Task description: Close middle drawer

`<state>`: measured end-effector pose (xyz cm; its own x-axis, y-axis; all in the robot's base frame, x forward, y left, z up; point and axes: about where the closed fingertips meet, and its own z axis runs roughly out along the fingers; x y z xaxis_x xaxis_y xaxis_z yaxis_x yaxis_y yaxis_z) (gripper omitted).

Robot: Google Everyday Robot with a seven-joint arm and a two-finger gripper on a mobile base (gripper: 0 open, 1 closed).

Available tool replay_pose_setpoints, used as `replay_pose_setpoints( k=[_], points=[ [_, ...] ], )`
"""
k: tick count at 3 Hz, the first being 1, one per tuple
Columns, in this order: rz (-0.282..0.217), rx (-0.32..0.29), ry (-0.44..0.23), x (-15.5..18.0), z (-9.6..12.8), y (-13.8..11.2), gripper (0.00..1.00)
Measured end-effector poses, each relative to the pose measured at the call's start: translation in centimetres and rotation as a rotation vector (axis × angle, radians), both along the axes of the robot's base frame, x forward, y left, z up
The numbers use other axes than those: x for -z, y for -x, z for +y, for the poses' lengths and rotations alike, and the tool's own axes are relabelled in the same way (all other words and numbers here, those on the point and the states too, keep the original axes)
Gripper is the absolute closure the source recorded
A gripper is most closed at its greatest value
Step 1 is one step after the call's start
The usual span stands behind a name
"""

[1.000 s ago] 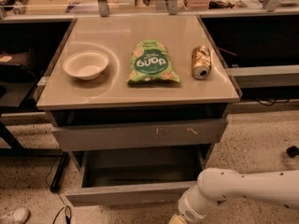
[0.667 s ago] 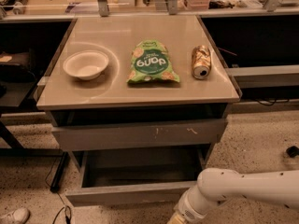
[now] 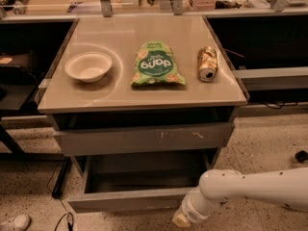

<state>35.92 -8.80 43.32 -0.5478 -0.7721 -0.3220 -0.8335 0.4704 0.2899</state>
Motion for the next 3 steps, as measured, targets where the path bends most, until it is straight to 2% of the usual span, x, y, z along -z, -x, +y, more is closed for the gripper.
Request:
replay_pose_setpoints(
  k=[1, 2, 3],
  points=[
    [-0.052, -0.012, 0.036, 0.7, -0.2, -3.0, 1.00],
    [-0.091, -0.029, 0.063, 1.0, -0.4, -5.7, 1.00],
    [-0.092, -0.031, 0.065, 1.0, -0.3, -5.8, 0.81]
  ],
)
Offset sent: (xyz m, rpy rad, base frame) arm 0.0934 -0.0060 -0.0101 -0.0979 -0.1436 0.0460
